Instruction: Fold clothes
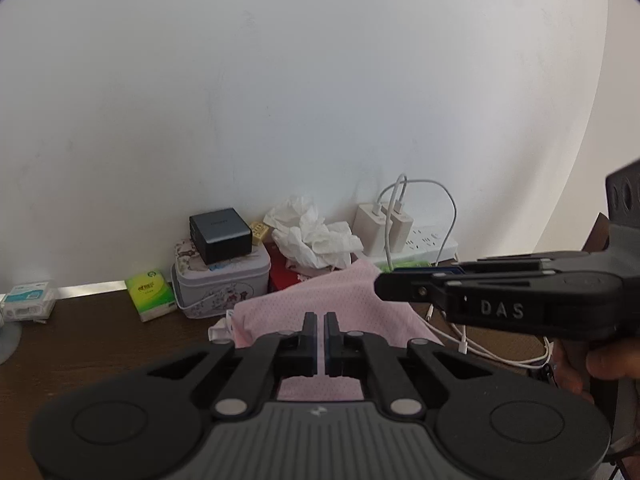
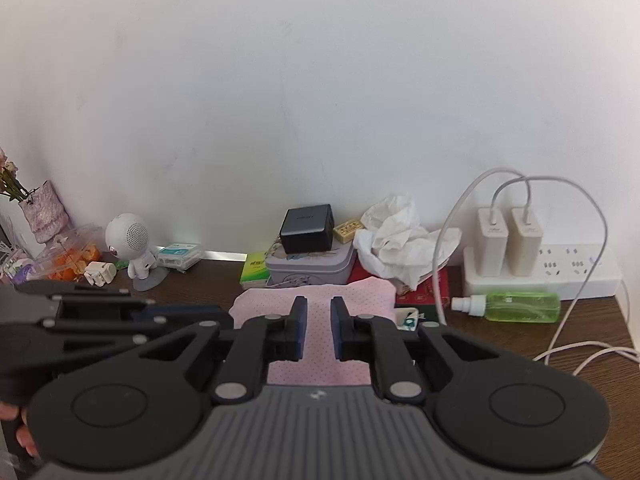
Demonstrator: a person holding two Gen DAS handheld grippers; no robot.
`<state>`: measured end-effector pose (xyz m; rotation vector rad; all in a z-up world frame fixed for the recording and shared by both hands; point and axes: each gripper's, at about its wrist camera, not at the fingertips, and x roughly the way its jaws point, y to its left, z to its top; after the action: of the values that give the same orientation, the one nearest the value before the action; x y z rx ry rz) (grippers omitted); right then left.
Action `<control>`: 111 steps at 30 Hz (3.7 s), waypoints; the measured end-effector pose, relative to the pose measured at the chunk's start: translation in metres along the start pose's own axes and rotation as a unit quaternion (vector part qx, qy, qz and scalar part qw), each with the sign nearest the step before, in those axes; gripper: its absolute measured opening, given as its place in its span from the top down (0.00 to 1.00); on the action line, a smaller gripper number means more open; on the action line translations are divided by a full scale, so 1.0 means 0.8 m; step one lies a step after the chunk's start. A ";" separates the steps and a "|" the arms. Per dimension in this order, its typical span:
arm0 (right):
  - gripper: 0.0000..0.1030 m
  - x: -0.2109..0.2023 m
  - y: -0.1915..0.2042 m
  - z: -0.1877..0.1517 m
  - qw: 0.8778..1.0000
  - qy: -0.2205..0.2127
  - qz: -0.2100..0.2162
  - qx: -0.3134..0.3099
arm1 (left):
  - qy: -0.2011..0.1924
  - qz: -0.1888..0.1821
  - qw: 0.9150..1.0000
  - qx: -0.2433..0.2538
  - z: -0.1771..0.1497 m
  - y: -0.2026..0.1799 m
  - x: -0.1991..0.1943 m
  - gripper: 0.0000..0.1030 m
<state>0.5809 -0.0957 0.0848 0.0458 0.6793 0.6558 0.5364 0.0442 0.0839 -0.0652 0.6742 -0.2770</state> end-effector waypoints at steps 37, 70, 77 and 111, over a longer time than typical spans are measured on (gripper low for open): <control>0.70 -0.023 -0.009 -0.054 1.000 -0.009 0.009 -0.015 | -0.044 0.012 0.995 -0.093 0.005 0.028 0.032 0.44; 0.00 -0.105 0.023 -0.123 0.999 0.007 -0.025 -0.021 | -0.020 0.100 0.992 -0.078 -0.116 -0.001 -0.086 0.00; 0.00 -0.143 0.035 -0.153 1.000 0.006 -0.028 -0.006 | -0.018 0.113 0.992 -0.062 -0.148 -0.025 -0.130 0.00; 0.00 -0.320 0.127 -0.368 0.998 0.027 -0.061 0.010 | -0.003 0.110 0.992 -0.067 -0.370 -0.139 -0.314 0.00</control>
<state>0.1997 -0.2111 0.0241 0.0051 0.7352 0.5335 0.1381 0.0154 0.0219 -0.1188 0.6870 -0.0187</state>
